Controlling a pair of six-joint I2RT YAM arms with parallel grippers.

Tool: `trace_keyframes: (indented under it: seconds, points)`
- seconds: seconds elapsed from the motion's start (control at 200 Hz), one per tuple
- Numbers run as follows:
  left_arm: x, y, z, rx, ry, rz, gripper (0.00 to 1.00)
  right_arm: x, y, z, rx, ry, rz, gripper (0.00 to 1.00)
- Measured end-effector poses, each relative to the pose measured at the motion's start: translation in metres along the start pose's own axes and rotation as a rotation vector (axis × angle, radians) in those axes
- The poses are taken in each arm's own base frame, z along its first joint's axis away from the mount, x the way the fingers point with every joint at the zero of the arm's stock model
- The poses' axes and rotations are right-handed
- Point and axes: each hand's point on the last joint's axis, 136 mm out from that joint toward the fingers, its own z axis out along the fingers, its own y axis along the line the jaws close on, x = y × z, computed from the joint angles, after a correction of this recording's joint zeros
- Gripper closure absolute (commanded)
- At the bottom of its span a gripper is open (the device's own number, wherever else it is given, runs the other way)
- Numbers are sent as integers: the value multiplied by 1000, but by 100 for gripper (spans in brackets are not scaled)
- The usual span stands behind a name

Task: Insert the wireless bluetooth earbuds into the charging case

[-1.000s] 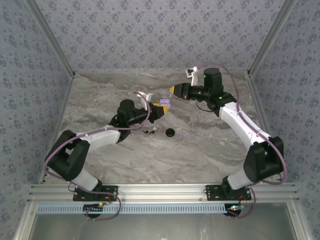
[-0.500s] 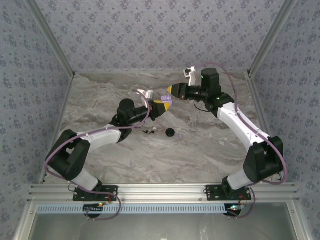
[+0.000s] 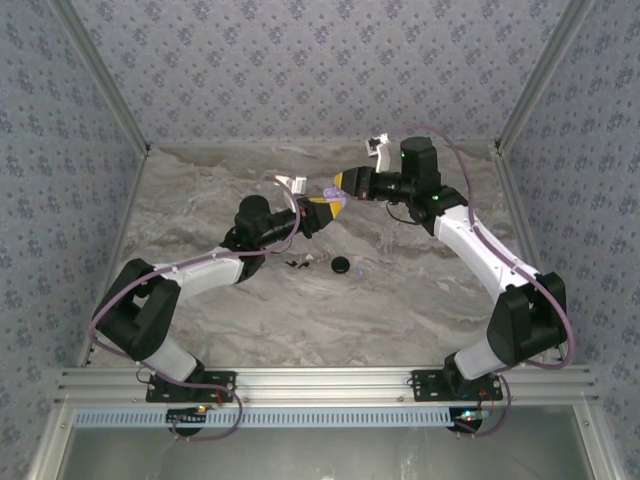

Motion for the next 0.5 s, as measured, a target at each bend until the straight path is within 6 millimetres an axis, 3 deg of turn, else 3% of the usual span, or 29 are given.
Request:
trace_keyframes:
  seconds: [0.5]
  points:
    - [-4, 5, 0, -27, -21, 5, 90, 0, 7, -4, -5, -5, -12, 85]
